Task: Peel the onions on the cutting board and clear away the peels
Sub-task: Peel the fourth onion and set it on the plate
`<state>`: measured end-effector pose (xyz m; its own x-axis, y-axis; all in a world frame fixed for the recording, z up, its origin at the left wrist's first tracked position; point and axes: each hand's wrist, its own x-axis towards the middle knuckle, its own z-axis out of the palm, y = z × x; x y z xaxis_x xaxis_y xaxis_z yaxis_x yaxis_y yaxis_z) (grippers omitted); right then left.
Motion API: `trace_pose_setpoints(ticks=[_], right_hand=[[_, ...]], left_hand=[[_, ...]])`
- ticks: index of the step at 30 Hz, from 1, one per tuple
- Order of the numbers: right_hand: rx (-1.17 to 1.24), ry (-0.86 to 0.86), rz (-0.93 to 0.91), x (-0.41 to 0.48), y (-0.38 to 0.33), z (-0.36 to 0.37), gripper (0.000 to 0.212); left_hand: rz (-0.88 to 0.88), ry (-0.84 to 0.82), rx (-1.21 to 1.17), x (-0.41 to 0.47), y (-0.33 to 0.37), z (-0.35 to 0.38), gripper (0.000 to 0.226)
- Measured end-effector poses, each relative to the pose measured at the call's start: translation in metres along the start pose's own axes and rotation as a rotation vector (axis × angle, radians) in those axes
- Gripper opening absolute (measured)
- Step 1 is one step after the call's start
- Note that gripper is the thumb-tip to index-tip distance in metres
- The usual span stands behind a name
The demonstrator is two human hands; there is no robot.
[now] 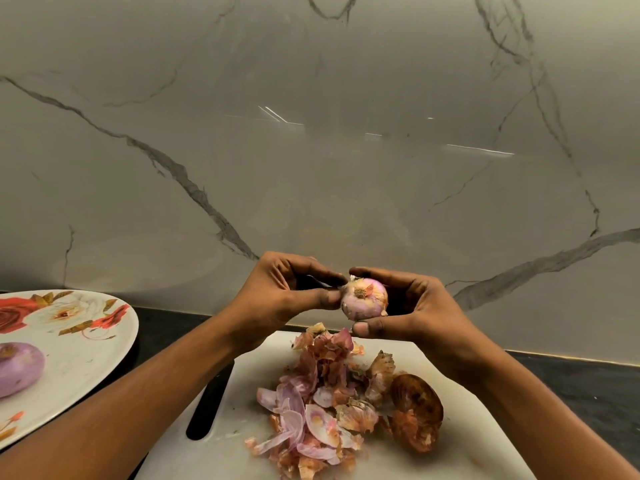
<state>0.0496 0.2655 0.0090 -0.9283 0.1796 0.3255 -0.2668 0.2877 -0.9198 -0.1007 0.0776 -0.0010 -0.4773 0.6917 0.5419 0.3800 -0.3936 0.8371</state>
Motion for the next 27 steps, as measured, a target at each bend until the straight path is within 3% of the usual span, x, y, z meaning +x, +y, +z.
trace_pose_setpoints(ticks=[5,12,19,27], right_hand=[[0.028,0.039,0.007,0.002,0.001,0.000,0.067],[0.070,0.098,0.009,0.003,0.007,0.003,0.053],[0.135,0.105,0.014,0.004,0.007,0.006,0.045],[0.143,0.015,0.042,0.002,0.005,0.003,0.035]], left_hand=[[0.014,-0.011,0.044,0.001,-0.006,0.000,0.025],[0.095,-0.087,0.197,-0.003,-0.011,0.011,0.060],[0.183,-0.042,0.294,-0.004,-0.014,0.014,0.057],[0.149,-0.073,0.197,-0.002,-0.014,0.009,0.054]])
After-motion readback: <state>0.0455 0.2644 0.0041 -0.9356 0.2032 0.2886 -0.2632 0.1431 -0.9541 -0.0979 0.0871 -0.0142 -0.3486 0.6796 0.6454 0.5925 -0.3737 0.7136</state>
